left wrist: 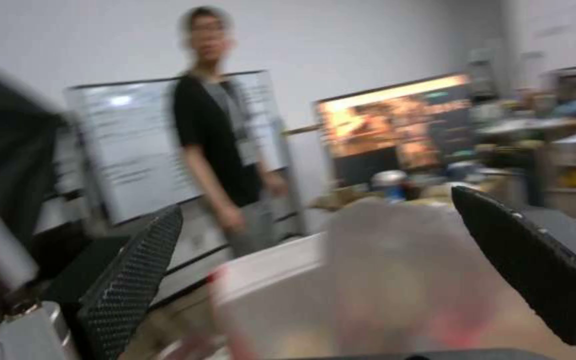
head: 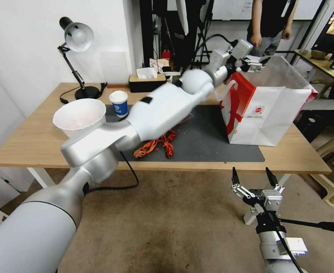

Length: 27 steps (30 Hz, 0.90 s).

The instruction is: Pick up the trash from the table and place it into the takeout bag.

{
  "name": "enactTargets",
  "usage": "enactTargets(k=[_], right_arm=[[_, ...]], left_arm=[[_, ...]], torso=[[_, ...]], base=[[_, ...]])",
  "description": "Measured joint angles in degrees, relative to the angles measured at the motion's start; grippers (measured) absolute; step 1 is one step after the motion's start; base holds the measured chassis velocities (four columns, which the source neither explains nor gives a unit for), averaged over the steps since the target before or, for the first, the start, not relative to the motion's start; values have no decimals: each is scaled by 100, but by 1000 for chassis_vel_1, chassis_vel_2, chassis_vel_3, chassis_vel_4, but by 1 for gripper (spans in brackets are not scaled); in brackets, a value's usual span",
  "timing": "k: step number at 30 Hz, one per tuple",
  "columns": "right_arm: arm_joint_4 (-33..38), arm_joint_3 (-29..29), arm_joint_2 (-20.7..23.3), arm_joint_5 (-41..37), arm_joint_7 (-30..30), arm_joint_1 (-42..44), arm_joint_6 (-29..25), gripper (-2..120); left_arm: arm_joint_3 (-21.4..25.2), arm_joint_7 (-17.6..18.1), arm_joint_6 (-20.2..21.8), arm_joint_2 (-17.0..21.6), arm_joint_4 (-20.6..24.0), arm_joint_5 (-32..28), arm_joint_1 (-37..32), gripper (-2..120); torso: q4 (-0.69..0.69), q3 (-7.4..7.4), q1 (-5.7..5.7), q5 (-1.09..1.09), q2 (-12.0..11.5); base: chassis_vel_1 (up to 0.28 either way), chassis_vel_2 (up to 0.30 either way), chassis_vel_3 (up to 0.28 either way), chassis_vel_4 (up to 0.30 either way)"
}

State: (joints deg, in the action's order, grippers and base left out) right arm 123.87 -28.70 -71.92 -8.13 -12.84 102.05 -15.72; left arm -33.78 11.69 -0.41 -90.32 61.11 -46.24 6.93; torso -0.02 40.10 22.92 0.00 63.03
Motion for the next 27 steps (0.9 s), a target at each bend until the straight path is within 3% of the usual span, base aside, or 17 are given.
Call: enactTargets(k=[2, 3, 5, 7, 12, 18, 27], right_arm=[[-8, 25, 1, 9, -2, -20, 14, 100], [-8, 25, 1, 9, -2, -20, 14, 100], [-8, 44, 4, 15, -5, -35, 36, 100], [-8, 49, 7, 18, -5, -38, 42, 100], [-2, 61, 14, 24, -9, -44, 59, 100], [6, 57, 20, 24, -17, -43, 63, 100], [33, 36, 22, 24, -26, -10, 63, 100]], left_arm=[[47, 1042, 189, 176, 372, 149, -222, 100], [47, 1042, 189, 176, 372, 149, -222, 100], [84, 1563, 349, 394, 680, 350, -363, 100], [91, 1693, 394, 477, 769, 423, -408, 100], [176, 2556, 736, 957, 1342, 605, -720, 100], [377, 2937, 798, 1296, 1866, 632, -1136, 100], [710, 2937, 739, 1870, 2671, 743, -1982, 100]], torso=[[5, 0, 0, -1, 0], [5, 0, 0, -1, 0], [2, 0, 0, -1, 0], [2, 0, 0, -1, 0], [4, 0, 0, -2, 0], [2, 0, 0, -1, 0], [3, 0, 0, -1, 0]], base=[[0, 0, 0, 0], [0, 0, 0, 0], [0, 0, 0, 0], [0, 0, 0, 0], [0, 0, 0, 0], [0, 0, 0, 0], [0, 0, 0, 0]])
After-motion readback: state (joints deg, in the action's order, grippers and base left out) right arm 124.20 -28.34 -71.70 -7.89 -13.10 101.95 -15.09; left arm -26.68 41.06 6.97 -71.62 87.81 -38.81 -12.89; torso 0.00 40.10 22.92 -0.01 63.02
